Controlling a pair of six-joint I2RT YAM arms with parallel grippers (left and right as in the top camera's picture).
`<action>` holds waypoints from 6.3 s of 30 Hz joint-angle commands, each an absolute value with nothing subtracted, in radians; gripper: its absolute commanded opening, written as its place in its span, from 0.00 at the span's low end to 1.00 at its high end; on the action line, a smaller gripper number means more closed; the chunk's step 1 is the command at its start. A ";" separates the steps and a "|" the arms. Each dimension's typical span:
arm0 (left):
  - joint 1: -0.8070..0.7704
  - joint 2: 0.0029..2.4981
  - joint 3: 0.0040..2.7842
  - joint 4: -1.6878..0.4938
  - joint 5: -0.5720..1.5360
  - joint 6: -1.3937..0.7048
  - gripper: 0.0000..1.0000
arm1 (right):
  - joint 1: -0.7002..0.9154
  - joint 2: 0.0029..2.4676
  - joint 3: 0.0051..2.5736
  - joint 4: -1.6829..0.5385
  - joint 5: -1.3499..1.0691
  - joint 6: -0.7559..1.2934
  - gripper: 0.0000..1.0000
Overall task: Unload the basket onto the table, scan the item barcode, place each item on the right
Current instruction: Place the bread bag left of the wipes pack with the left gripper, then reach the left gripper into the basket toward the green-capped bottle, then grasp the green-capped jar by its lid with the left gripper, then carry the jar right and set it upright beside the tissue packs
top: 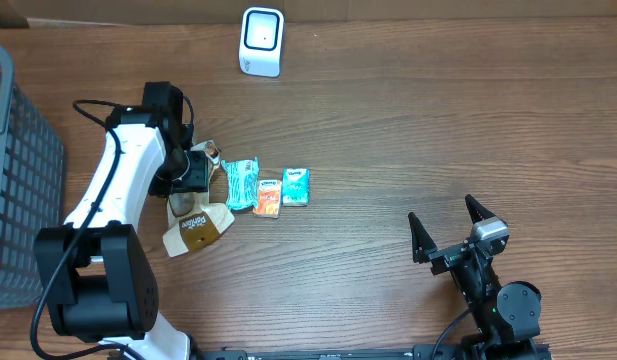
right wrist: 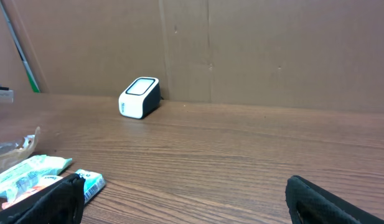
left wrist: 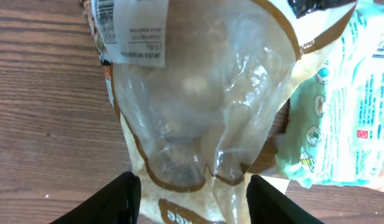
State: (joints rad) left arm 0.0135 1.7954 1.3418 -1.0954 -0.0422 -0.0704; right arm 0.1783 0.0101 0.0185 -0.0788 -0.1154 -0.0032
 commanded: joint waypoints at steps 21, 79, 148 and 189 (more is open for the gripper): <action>0.359 1.797 2.413 -1.354 -0.115 -0.345 0.99 | 0.183 0.003 0.008 -0.073 -0.113 -0.001 1.00; 0.818 2.297 1.921 -0.509 -0.054 0.077 0.94 | 0.183 0.003 0.008 -0.073 -0.113 -0.001 1.00; 0.077 1.553 1.926 -1.194 0.138 -0.254 0.72 | 0.183 0.003 0.008 -0.073 -0.113 -0.001 1.00; -0.640 2.268 1.925 -1.081 0.003 -0.657 0.84 | 0.183 0.003 0.008 -0.073 -0.113 -0.001 1.00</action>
State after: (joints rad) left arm -0.6353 2.2658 1.9202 -1.0714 -0.0303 -0.6334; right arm 0.1783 0.0101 0.0185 -0.0788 -0.1154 -0.0032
